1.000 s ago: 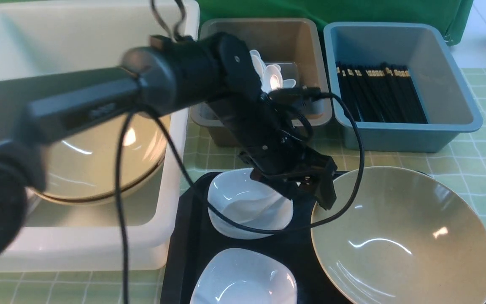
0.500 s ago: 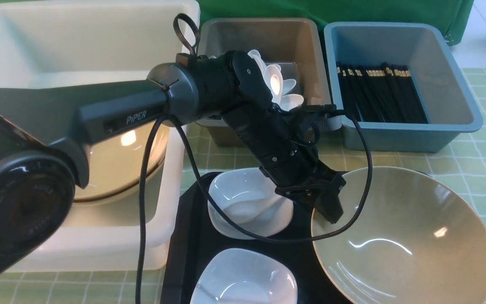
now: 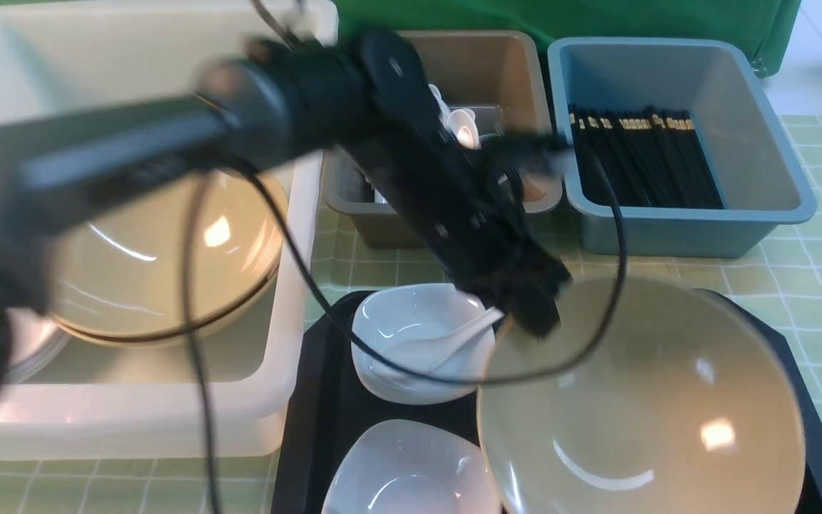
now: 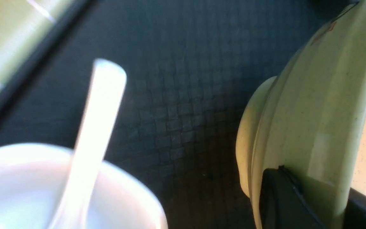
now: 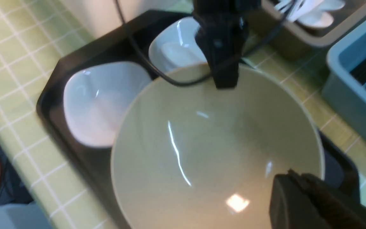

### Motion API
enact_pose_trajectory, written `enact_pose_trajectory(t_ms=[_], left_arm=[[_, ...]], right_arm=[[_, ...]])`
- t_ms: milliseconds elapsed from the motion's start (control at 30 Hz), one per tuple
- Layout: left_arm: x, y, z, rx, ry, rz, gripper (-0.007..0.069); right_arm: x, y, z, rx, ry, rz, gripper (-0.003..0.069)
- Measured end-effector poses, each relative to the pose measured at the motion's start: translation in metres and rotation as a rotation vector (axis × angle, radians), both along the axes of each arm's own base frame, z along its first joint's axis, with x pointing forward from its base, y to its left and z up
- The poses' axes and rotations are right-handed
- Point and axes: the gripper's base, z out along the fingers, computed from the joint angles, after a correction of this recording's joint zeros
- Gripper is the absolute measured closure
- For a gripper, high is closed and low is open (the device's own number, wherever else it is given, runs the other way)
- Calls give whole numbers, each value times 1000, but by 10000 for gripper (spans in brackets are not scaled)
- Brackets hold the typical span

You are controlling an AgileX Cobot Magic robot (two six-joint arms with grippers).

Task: On green table put chopsticks spoon bowls plates into blue grey white boxes.
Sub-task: 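Grasp the large bowl on the tray by its rim, then place the tan bowl onto the bowl stack in the left bin with the left gripper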

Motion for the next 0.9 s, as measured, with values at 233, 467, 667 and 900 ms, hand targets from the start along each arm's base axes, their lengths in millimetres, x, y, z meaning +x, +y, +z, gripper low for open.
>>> enact_pose_trajectory(t_ms=[233, 467, 667, 900], left_arm=[[4, 85, 83, -90, -115, 208, 608], [-7, 213, 142, -79, -252, 562, 608], [-35, 329, 138, 16, -242, 986, 608], [-44, 373, 70, 49, -98, 1250, 608]], right_arm=[[2, 5, 7, 25, -100, 67, 622], [-5, 21, 18, 116, -215, 293, 617], [9, 30, 14, 159, -172, 334, 613], [14, 32, 12, 161, -155, 338, 612]])
